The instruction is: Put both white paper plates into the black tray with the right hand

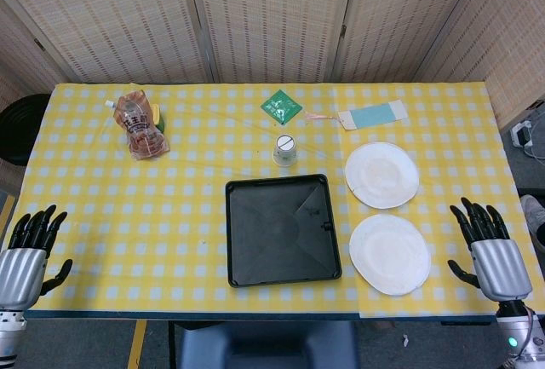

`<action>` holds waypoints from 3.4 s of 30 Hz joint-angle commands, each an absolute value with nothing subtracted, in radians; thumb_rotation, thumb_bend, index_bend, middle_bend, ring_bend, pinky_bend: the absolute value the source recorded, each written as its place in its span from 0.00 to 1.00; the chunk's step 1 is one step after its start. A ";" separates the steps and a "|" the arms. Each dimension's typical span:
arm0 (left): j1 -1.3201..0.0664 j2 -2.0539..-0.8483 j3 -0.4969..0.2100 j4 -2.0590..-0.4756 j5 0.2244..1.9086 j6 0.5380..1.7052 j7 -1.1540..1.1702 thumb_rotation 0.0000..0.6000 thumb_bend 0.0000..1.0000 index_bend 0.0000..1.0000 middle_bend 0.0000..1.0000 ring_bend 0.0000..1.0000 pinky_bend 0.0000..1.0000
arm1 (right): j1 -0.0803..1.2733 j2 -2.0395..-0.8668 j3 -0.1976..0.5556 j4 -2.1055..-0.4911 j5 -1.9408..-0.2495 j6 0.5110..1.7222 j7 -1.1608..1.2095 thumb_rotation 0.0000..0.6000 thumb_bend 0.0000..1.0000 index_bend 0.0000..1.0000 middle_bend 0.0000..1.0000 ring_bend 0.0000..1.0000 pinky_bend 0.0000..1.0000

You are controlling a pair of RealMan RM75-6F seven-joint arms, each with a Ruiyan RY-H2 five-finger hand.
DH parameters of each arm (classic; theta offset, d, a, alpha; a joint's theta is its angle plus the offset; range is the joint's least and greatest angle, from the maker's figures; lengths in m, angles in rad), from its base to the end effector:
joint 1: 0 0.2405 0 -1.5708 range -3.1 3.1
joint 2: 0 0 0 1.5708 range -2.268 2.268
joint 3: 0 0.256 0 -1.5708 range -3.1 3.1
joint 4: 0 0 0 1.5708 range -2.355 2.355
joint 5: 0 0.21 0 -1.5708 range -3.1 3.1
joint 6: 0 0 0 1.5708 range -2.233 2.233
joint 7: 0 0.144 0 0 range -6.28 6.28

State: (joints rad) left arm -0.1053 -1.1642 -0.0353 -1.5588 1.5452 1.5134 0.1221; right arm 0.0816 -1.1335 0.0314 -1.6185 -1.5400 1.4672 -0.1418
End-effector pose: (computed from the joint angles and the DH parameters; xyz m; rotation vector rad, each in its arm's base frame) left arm -0.3074 0.1847 0.1486 -1.4620 -0.7598 -0.8555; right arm -0.3062 -0.1757 0.1467 1.4780 -0.8197 0.8129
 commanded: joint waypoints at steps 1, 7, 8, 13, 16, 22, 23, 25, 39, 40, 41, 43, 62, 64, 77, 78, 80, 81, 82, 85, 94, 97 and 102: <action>-0.108 -1.165 -0.035 -1.558 1.540 1.504 0.122 1.00 0.38 0.00 0.00 0.00 0.00 | 0.085 -1.135 0.032 -1.616 -1.537 1.461 -0.143 1.00 0.25 0.00 0.00 0.00 0.00; -0.109 -1.163 -0.034 -1.564 1.541 1.502 0.124 1.00 0.38 0.00 0.00 0.00 0.00 | 0.084 -1.130 0.016 -1.621 -1.573 1.466 -0.128 1.00 0.25 0.00 0.00 0.00 0.00; -0.108 -1.162 -0.033 -1.565 1.543 1.505 0.123 1.00 0.38 0.00 0.00 0.00 0.00 | 0.084 -1.128 0.008 -1.618 -1.598 1.475 -0.115 1.00 0.25 0.00 0.00 0.00 0.00; -0.106 -1.154 -0.031 -1.574 1.552 1.513 0.112 1.00 0.38 0.00 0.00 0.00 0.00 | 0.068 -1.139 -0.054 -1.535 -1.741 1.546 0.022 1.00 0.25 0.09 0.00 0.00 0.00; -0.107 -1.151 -0.028 -1.577 1.560 1.514 0.101 1.00 0.38 0.00 0.00 0.00 0.00 | 0.050 -1.167 -0.081 -1.482 -1.788 1.589 0.071 1.00 0.25 0.23 0.00 0.00 0.00; -0.112 -1.138 -0.024 -1.591 1.574 1.510 0.072 1.00 0.38 0.00 0.00 0.00 0.00 | 0.019 -1.248 -0.116 -1.392 -1.840 1.637 0.100 1.00 0.25 0.41 0.00 0.00 0.00; -0.112 -1.136 -0.022 -1.592 1.577 1.509 0.068 1.00 0.38 0.00 0.00 0.00 0.00 | 0.016 -1.263 -0.120 -1.377 -1.845 1.642 0.104 1.00 0.25 0.44 0.00 0.00 0.00; -0.114 -1.131 -0.018 -1.593 1.582 1.504 0.055 1.00 0.38 0.00 0.00 0.00 0.00 | 0.008 -1.302 -0.121 -1.336 -1.850 1.652 0.105 1.00 0.25 0.48 0.00 0.00 0.00; -0.114 -1.103 -0.013 -1.593 1.583 1.500 -0.014 1.00 0.38 0.00 0.00 0.00 0.00 | 0.008 -1.552 -0.111 -1.071 -1.790 1.573 0.098 1.00 0.25 0.52 0.03 0.00 0.00; -0.114 -1.101 -0.012 -1.594 1.584 1.499 -0.014 1.00 0.38 0.00 0.00 0.00 0.00 | 0.010 -1.559 -0.112 -1.064 -1.789 1.569 0.096 1.00 0.25 0.52 0.03 0.00 0.00; -0.114 -1.100 -0.011 -1.595 1.586 1.499 -0.014 1.00 0.38 0.00 0.00 0.00 0.00 | 0.012 -1.567 -0.113 -1.056 -1.787 1.564 0.096 1.00 0.25 0.52 0.03 0.00 0.00; -0.115 -1.100 -0.010 -1.594 1.587 1.498 -0.015 1.00 0.39 0.00 0.00 0.00 0.00 | 0.014 -1.577 -0.112 -1.043 -1.782 1.559 0.102 1.00 0.25 0.52 0.04 0.00 0.00; -0.119 -1.100 -0.005 -1.597 1.594 1.492 -0.017 1.00 0.39 0.00 0.00 0.00 0.00 | 0.034 -1.625 -0.128 -0.968 -1.760 1.522 0.135 1.00 0.26 0.54 0.05 0.00 0.00; -0.119 -1.100 -0.005 -1.597 1.595 1.493 -0.018 1.00 0.39 0.00 0.00 0.00 0.00 | 0.035 -1.629 -0.126 -0.964 -1.757 1.522 0.137 1.00 0.27 0.55 0.05 0.00 0.00; -0.121 -1.101 -0.003 -1.596 1.595 1.488 -0.012 1.00 0.38 0.00 0.00 0.00 0.00 | 0.053 -1.650 -0.115 -0.931 -1.728 1.493 0.148 1.00 0.29 0.56 0.07 0.00 0.00; -0.121 -1.101 -0.003 -1.596 1.595 1.488 -0.011 1.00 0.38 0.00 0.00 0.00 0.00 | 0.055 -1.651 -0.115 -0.930 -1.726 1.491 0.150 1.00 0.29 0.56 0.07 0.00 0.00; -0.121 -1.101 -0.004 -1.596 1.593 1.489 -0.011 1.00 0.38 0.00 0.00 0.00 0.00 | 0.057 -1.652 -0.114 -0.928 -1.724 1.490 0.151 1.00 0.30 0.56 0.07 0.00 0.00; -0.120 -1.101 -0.004 -1.596 1.593 1.489 -0.011 1.00 0.39 0.00 0.00 0.00 0.00 | 0.057 -1.653 -0.114 -0.926 -1.723 1.489 0.151 1.00 0.31 0.56 0.07 0.00 0.00; -0.120 -1.101 -0.005 -1.596 1.592 1.490 -0.011 1.00 0.38 0.00 0.00 0.00 0.00 | 0.058 -1.653 -0.114 -0.926 -1.721 1.488 0.152 1.00 0.32 0.56 0.07 0.00 0.00; -0.120 -1.101 -0.004 -1.596 1.593 1.490 -0.012 1.00 0.39 0.00 0.00 0.00 0.00 | 0.059 -1.653 -0.115 -0.925 -1.716 1.482 0.156 1.00 0.35 0.57 0.07 0.00 0.00; -0.120 -1.101 -0.005 -1.595 1.591 1.491 -0.010 1.00 0.38 0.00 0.00 0.00 0.00 | 0.066 -1.653 -0.116 -0.924 -1.702 1.459 0.146 1.00 0.41 0.59 0.08 0.01 0.00; -0.120 -1.101 -0.005 -1.595 1.591 1.491 -0.010 1.00 0.38 0.00 0.00 0.00 0.00 | 0.066 -1.652 -0.115 -0.926 -1.700 1.462 0.143 1.00 0.42 0.61 0.09 0.02 0.00; -0.119 -1.101 -0.004 -1.595 1.592 1.492 -0.009 1.00 0.38 0.00 0.00 0.00 0.00 | 0.063 -1.650 -0.106 -0.933 -1.701 1.493 0.141 1.00 0.43 0.65 0.13 0.04 0.00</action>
State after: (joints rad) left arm -0.1195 -1.1013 -0.0043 -1.5953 1.5924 1.4925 -0.0093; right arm 0.0643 -1.6505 -0.1090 -0.9311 -1.7007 1.4857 0.1410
